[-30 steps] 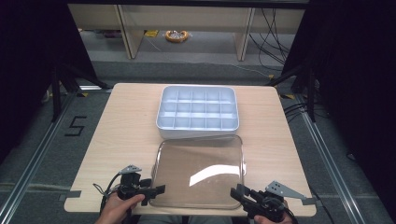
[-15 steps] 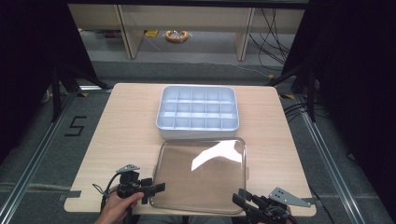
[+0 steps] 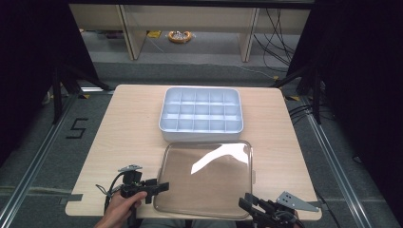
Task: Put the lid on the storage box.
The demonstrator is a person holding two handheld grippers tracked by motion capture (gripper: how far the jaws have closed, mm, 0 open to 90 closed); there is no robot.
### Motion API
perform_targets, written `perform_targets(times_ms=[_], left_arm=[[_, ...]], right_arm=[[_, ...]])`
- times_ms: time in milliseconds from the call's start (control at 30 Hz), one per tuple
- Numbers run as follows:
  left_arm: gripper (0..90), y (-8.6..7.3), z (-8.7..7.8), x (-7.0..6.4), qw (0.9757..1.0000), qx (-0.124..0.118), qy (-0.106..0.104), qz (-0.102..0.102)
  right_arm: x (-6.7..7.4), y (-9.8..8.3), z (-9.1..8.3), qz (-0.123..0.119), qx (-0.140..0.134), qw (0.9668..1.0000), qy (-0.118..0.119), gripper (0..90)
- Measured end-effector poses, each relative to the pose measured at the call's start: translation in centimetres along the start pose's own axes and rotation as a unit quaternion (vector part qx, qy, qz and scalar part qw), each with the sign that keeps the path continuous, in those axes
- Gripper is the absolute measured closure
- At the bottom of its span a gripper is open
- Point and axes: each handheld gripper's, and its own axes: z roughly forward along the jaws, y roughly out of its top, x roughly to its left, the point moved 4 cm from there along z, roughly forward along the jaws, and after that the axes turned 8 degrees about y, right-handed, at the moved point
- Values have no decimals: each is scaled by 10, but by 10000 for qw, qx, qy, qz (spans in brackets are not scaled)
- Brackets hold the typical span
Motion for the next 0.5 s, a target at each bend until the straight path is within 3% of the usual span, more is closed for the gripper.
perform_targets(times_ms=[33, 67, 167, 267, 300, 333, 367, 400, 500], left_arm=[[307, 0, -1, 2, 9999, 69, 30, 81], [334, 0, -1, 2, 9999, 68, 36, 72], [315, 1, 0, 1, 9999, 62, -59, -83], [305, -1, 2, -1, 9989, 178, -356, -260], [303, -1, 3, -3, 9981, 212, -446, -362], [307, -1, 3, -3, 9986, 182, -401, -295], [366, -1, 3, -2, 9995, 166, -228, -128], [435, -1, 2, -1, 9995, 193, -226, -117], [491, -1, 2, 2, 9994, 203, -224, -163]], right_arm=[[1, 0, -1, 89, 12, 10000, 1, 609], [0, 1, -1, 26, 34, 10000, -84, 608], [0, 2, -1, -51, -11, 10000, 25, 608], [-2, 2, -1, -232, 19, 9997, 7, 608], [-3, 1, -1, -183, 83, 9998, -26, 608], [-5, 0, 0, -191, 60, 9998, -43, 607], [-6, -1, 0, -95, 101, 9998, -105, 607], [-7, -1, -1, -10, 116, 9999, -72, 607], [-10, 0, -1, -16, 79, 10000, -53, 605]])
